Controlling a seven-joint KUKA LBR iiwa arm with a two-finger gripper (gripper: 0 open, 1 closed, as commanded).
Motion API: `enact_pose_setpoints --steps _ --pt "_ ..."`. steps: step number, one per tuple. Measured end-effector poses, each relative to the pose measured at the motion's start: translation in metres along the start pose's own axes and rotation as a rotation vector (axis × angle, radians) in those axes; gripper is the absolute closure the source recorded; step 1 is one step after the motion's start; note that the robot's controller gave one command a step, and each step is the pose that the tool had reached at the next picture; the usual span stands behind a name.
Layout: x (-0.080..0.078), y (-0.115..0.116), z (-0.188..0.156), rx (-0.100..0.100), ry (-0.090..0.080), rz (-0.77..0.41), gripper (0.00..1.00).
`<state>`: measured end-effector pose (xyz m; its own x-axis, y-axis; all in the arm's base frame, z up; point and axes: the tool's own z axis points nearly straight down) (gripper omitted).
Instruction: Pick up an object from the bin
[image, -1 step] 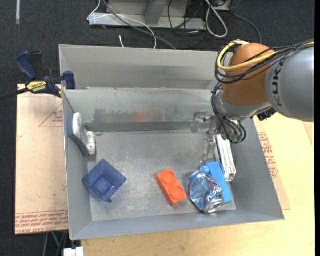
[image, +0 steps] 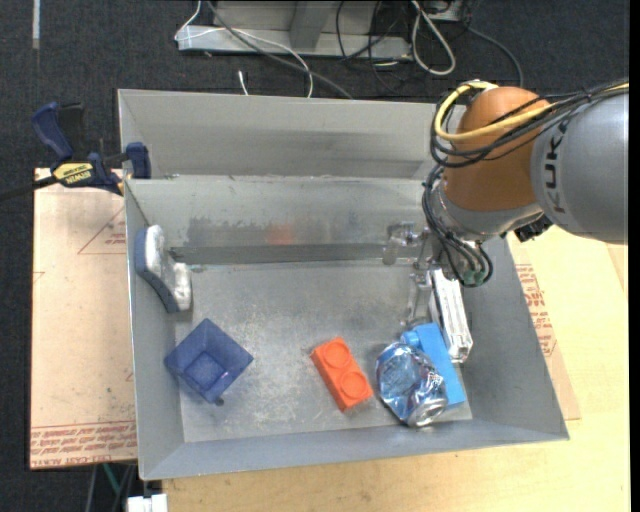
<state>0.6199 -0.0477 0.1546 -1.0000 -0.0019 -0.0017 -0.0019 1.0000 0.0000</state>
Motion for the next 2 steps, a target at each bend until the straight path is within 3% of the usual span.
enact_pose_setpoints --steps 1,2 --pt "0.099 0.025 0.079 -0.002 0.009 -0.133 0.00" --pt "0.052 0.038 0.084 0.001 -0.017 -0.106 1.00"
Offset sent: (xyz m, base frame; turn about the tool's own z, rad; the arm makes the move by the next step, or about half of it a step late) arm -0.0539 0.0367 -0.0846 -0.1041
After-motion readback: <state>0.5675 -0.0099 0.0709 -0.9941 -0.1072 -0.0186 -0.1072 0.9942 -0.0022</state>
